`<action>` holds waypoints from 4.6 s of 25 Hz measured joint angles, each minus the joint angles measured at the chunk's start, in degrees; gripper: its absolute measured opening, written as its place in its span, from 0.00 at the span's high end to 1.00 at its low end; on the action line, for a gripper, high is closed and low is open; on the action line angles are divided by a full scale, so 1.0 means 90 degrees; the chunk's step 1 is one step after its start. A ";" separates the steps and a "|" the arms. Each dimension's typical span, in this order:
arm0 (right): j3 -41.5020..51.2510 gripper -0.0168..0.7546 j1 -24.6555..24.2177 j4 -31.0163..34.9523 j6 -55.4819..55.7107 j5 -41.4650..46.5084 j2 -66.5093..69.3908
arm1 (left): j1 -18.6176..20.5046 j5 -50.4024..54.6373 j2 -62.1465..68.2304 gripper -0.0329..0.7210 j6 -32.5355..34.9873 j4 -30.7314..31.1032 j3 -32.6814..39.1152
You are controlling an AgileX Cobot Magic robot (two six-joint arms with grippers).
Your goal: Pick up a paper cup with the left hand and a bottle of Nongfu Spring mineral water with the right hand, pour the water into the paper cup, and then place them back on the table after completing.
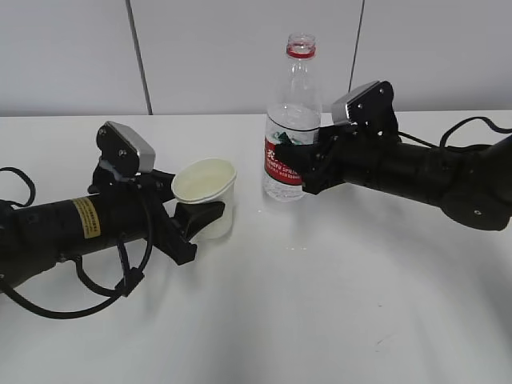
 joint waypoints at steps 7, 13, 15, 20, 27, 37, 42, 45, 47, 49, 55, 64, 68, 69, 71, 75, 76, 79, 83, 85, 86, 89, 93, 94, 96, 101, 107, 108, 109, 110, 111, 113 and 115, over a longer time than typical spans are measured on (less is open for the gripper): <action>0.0287 0.47 0.0000 0.0022 0.0323 -0.0027 0.0000 | 0.0000 -0.0315 0.0523 0.42 0.0055 -0.0302 0.0000; 0.0995 0.47 0.0000 0.0353 -0.0061 -0.0839 0.0000 | 0.0000 -0.0398 0.0555 0.42 0.0191 -0.0328 0.0000; 0.1237 0.47 0.0000 0.0397 -0.0276 -0.1043 0.0000 | 0.0000 -0.0304 0.0555 0.42 0.0190 -0.0335 0.0000; 0.1618 0.47 0.0000 0.0257 -0.0678 -0.1207 0.0000 | 0.0000 -0.0281 0.0555 0.42 0.0190 -0.0335 0.0000; 0.1819 0.47 0.0000 0.0022 -0.1026 -0.1239 0.0000 | 0.0000 -0.0424 0.0753 0.43 0.0192 -0.0349 -0.0026; 0.1831 0.46 0.0000 0.0022 -0.1319 -0.1184 0.0000 | 0.0000 -0.0424 0.0753 0.43 0.0192 -0.0381 -0.0032; 0.1831 0.33 0.0000 0.0034 -0.1322 -0.1141 0.0000 | -0.0007 -0.0424 0.0765 0.39 0.0192 -0.0532 -0.0032; 0.1831 0.24 0.0000 0.0061 -0.1322 -0.1125 0.0000 | -0.0007 -0.0385 0.0765 0.31 0.0192 -0.0682 -0.0032; 0.1843 0.21 0.0000 0.0072 -0.1333 -0.1125 -0.0024 | -0.0007 -0.0309 0.0750 0.28 0.0192 -0.0746 -0.0032; 0.1903 0.21 0.0000 0.0118 -0.1333 -0.1125 -0.0043 | -0.0007 -0.0158 0.0663 0.26 0.0192 -0.0754 -0.0032; 0.2253 0.20 0.0000 0.0339 -0.1333 -0.1125 -0.0058 | -0.0007 0.0416 0.0206 0.25 0.0192 -0.0806 0.0279; 0.3341 0.20 0.0000 0.1928 -0.2275 -0.1507 -0.0101 | -0.0007 0.1242 -0.0268 0.25 0.0192 -0.0988 0.0739; 0.3851 0.20 0.0000 0.3632 -0.2621 -0.1531 -0.0138 | 0.0001 0.1401 -0.0390 0.25 0.0192 -0.1448 0.0792; 0.3925 0.20 0.0000 0.3980 -0.2632 -0.1531 -0.0163 | 0.0027 0.1401 -0.0408 0.25 0.0192 -0.1533 0.0792; 0.4030 0.21 0.0000 0.4606 -0.2658 -0.1531 -0.0268 | 0.0120 0.1437 -0.0408 0.25 0.0197 -0.1638 0.0792; 0.4065 0.21 0.0000 0.5305 -0.2656 -0.1558 -0.0411 | 0.0444 0.1598 -0.0408 0.25 0.0197 -0.1814 0.0799; 0.4065 0.21 0.0000 0.5447 -0.2660 -0.1558 -0.0426 | 0.0544 0.1622 -0.0408 0.25 0.0197 -0.1830 0.0799; 0.4065 0.21 0.0000 0.5978 -0.2660 -0.1558 -0.0440 | 0.0822 0.1662 -0.0421 0.25 0.0249 -0.1872 0.0799; 0.3940 0.21 -0.0162 0.6366 -0.2660 -0.1558 -0.0453 | 0.1119 0.1726 -0.0758 0.25 0.0730 -0.2217 0.0819; 0.3833 0.21 -0.0361 0.6366 -0.2660 -0.1558 -0.0527 | 0.1250 0.1771 -0.1013 0.25 0.1233 -0.2591 0.0819; 0.3780 0.21 -0.0495 0.6310 -0.2660 -0.1558 -0.0585 | 0.1336 0.1831 -0.1110 0.25 0.1452 -0.2772 0.0819; 0.3694 0.21 -0.0853 0.6063 -0.2569 -0.1558 -0.0750 | 0.1660 0.1971 -0.1364 0.25 0.1744 -0.3085 0.0819; 0.3434 0.21 -0.1148 0.5878 -0.2384 -0.1095 -0.1046 | 0.1925 0.2310 -0.1575 0.25 0.1799 -0.3604 0.0790; 0.3316 0.21 -0.1195 0.5867 -0.2371 -0.0678 -0.1126 | 0.1930 0.2579 -0.1639 0.25 0.1805 -0.3630 0.0724; 0.2960 0.21 -0.1272 0.5810 -0.2357 0.0326 -0.1329 | 0.1930 0.3410 -0.1754 0.25 0.1808 -0.3638 0.0447; 0.1535 0.21 -0.1451 0.5500 -0.2347 0.4347 -0.1908 | 0.1930 0.6721 -0.1859 0.25 0.1812 -0.3643 -0.1045; -0.1296 0.21 -0.1576 0.4821 -0.2371 1.0551 -0.1864 | 0.1930 1.1117 -0.1859 0.25 0.1812 -0.3727 -0.3154; -0.1595 0.21 -0.1576 0.4711 -0.2383 1.1208 -0.1848 | 0.1930 1.1739 -0.1859 0.25 0.1812 -0.3732 -0.3482; -0.1898 0.21 -0.1576 0.4711 -0.2432 1.1606 -0.1835 | 0.1930 1.2178 -0.1864 0.25 0.1812 -0.3719 -0.3732; -0.2157 0.21 -0.1576 0.4676 -0.2432 1.1962 -0.1825 | 0.1930 1.2620 -0.1864 0.25 0.1812 -0.3709 -0.4000; -0.2384 0.21 -0.1576 0.4661 -0.2432 1.2235 -0.1821 | 0.1935 1.2957 -0.1864 0.25 0.1812 -0.3693 -0.4236; -0.2723 0.21 -0.1576 0.4661 -0.2484 1.2623 -0.1810 | 0.1935 1.3379 -0.1864 0.25 0.1812 -0.3681 -0.4593; -0.2996 0.21 -0.1576 0.4661 -0.2562 1.2999 -0.1807 | 0.1935 1.3623 -0.1864 0.25 0.1812 -0.3659 -0.4885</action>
